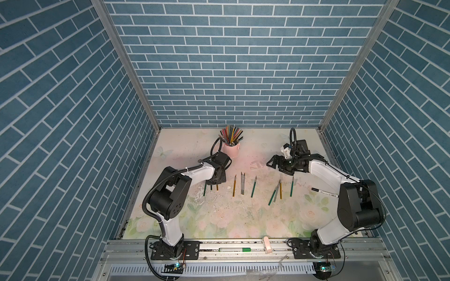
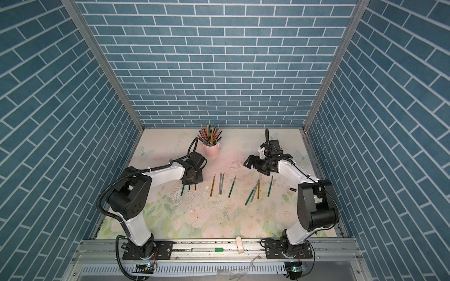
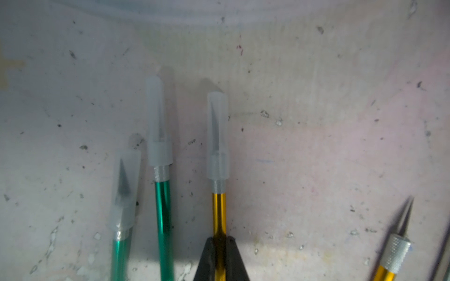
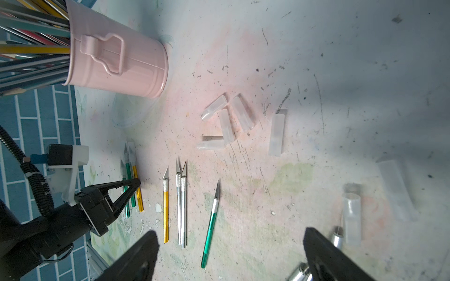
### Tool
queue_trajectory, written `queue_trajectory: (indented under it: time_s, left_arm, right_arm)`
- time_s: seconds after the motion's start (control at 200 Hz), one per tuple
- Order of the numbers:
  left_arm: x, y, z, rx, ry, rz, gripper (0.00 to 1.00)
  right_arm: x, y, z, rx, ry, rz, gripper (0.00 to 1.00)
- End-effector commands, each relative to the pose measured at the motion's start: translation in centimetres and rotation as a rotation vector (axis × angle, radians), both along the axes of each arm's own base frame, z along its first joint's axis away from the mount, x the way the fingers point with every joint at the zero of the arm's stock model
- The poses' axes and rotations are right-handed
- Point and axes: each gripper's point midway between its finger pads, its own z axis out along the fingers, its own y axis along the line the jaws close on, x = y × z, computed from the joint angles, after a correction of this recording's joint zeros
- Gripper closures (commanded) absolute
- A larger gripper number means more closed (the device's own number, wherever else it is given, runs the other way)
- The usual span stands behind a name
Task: Remove protective caps from carving knives
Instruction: Pick up the carving knife from the center of the board, then remove the protective sleeve from the carving knife.
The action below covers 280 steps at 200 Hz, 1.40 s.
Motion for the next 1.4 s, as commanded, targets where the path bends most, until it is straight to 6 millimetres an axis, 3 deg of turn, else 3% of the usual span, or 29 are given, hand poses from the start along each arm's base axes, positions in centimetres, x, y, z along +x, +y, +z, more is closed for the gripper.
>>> queue_trajectory:
  time_s: [0.0,0.14,0.34,0.6,0.825,0.97,1.395]
  left_arm:
    - [-4.0,0.8,-3.1,0.013,0.17,0.001,1.0]
    - [-3.8,-0.6,-0.5,-0.049,0.125,-0.021,1.0]
    - [-3.1,-4.1,3.7,-0.207,0.037,-0.109,1.0]
    - [-2.5,-10.9,7.2,-0.463,-0.027,-0.282,1.0]
    - [-2.4,-15.5,8.7,-0.554,-0.055,-0.375,1.0]
    - [-2.4,-17.3,8.8,-0.581,-0.049,-0.395,1.0]
    - [-2.4,-18.6,9.1,-0.596,-0.056,-0.408,1.0]
  right_arm:
    - [0.0,0.0,0.3,0.006,-0.003,0.009,0.06]
    - [0.0,0.0,0.4,0.01,-0.007,0.002,0.06]
    - [0.2,0.4,0.7,0.044,-0.016,0.001,0.08]
    - [0.3,1.8,2.5,0.142,-0.05,0.014,0.14]
    - [-0.2,3.3,3.5,0.194,-0.055,0.023,0.17]
    - [-0.8,5.0,3.6,0.215,-0.049,0.053,0.2]
    - [-1.0,8.4,2.3,0.274,0.005,0.094,0.26]
